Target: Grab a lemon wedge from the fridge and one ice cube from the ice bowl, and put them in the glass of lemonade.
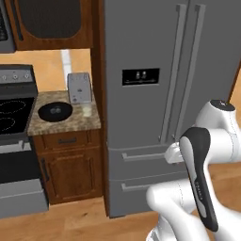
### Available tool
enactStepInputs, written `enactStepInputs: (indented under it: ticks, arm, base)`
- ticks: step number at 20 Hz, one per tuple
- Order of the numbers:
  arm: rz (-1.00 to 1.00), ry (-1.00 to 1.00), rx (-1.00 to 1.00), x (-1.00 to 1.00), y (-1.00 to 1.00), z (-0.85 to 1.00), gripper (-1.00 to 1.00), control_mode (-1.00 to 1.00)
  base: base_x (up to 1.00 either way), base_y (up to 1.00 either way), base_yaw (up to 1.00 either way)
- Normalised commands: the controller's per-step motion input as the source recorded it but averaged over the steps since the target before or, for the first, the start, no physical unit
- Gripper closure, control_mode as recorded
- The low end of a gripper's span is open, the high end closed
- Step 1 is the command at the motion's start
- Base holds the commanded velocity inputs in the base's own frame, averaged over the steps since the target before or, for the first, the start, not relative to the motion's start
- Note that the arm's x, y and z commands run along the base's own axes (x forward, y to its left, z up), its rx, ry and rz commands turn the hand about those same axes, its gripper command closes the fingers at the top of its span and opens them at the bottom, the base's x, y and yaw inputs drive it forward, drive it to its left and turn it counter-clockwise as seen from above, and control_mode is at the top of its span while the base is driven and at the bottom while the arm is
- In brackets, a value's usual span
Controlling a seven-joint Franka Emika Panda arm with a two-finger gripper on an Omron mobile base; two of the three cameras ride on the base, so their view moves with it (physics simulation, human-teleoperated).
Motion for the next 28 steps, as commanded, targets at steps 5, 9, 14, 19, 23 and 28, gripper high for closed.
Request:
enactStepInputs:
  ticks: [5,9,14,19,23,28]
  arm:
    - [0.0,0.0,0.0,0.0,0.0,0.0,-1.0,1.0]
    - [0.0,0.0,0.0,0.0,0.0,0.0,-1.0,1.0]
    - [0.0,0.0,0.0,0.0,0.0,0.0,-1.0,1.0]
    - [0.0,0.0,0.0,0.0,0.0,0.0,-1.0,1.0]
    - [0.0,0.0,0.0,0.0,0.0,0.0,-1.0,1.0]
    - [0.0,0.0,0.0,0.0,0.0,0.0,-1.0,1.0]
  base:
    - [0.45,0.89,0.0]
    - [0.6,0.79,0.0]
    - [0.6,0.56,-0.06]
    - [0.57,0.38,-0.23]
    - [0.5,0.58,-0.31]
    - [0.39,0.85,-0.33]
